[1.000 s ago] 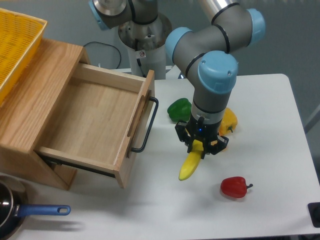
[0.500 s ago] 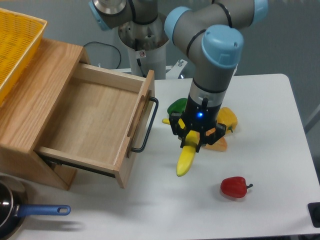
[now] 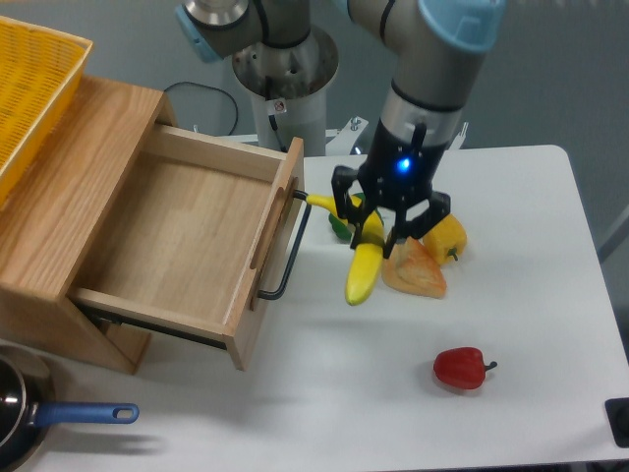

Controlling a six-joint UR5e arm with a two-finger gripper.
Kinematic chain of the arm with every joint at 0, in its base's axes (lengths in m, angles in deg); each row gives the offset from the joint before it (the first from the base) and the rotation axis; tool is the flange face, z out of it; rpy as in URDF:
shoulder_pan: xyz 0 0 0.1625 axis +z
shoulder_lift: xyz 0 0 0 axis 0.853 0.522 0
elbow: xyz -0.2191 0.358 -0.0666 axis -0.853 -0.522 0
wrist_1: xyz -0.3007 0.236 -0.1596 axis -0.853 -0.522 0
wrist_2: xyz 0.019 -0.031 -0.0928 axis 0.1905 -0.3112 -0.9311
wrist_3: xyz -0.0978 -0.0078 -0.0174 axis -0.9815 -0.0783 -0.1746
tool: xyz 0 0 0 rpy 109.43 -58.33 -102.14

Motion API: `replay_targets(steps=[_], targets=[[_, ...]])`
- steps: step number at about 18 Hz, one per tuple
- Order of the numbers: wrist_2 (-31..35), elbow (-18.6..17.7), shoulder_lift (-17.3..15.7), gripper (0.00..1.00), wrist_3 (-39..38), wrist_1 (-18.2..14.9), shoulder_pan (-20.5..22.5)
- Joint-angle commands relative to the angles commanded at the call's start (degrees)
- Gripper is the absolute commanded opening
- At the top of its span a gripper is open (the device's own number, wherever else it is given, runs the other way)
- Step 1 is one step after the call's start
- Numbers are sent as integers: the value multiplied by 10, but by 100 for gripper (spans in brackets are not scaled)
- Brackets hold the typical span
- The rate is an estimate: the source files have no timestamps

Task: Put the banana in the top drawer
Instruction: 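Lift the banana and carry it toward the open wooden drawer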

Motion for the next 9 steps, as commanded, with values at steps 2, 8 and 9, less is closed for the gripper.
replay_targets(steps=[2,8,9], targets=[[-17,-2,-11,37,-8,-4,0],[-34,-11,-41,37,-21,-26,-11],[-34,-15,-46,37,-21,-26,-18]])
